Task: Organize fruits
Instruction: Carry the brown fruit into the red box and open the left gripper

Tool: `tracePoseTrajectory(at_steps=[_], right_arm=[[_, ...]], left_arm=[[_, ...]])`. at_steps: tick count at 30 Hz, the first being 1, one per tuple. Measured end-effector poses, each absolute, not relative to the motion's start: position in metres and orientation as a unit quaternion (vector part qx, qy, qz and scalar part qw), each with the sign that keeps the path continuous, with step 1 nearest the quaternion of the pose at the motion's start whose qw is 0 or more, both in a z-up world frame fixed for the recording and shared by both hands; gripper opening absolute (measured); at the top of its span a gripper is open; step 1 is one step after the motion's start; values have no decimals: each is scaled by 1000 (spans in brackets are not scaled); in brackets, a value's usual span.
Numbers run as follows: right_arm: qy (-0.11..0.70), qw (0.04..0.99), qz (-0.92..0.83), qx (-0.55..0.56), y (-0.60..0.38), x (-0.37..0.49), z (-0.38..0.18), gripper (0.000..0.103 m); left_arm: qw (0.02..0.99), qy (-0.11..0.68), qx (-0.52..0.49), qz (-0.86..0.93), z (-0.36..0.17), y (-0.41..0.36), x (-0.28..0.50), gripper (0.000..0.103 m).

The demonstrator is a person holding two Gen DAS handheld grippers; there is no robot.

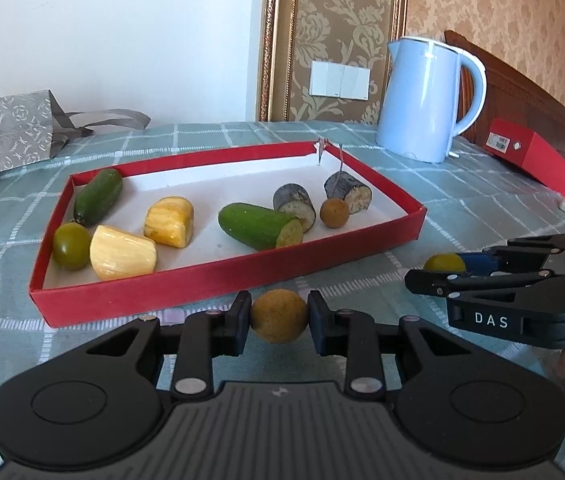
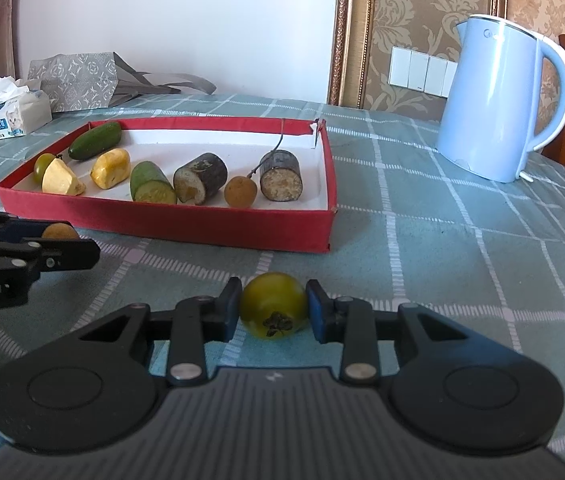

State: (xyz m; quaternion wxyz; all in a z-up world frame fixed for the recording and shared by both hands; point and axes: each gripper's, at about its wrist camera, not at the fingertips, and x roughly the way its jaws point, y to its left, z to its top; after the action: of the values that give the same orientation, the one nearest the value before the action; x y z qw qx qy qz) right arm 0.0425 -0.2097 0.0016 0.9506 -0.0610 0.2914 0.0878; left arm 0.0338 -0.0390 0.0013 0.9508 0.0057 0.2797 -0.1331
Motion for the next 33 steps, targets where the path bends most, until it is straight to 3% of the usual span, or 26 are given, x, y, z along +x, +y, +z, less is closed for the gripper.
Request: tracePoseTrajectory(at_steps=[12,33], right_arm=[[292,951,88,-61,-210,43,2,33],[291,950,88,-63,-209,43,2,33]], left_arm=[[963,247,-2,-105,33,-23,43,29],[967,251,9,-44,40,-14,78,29]])
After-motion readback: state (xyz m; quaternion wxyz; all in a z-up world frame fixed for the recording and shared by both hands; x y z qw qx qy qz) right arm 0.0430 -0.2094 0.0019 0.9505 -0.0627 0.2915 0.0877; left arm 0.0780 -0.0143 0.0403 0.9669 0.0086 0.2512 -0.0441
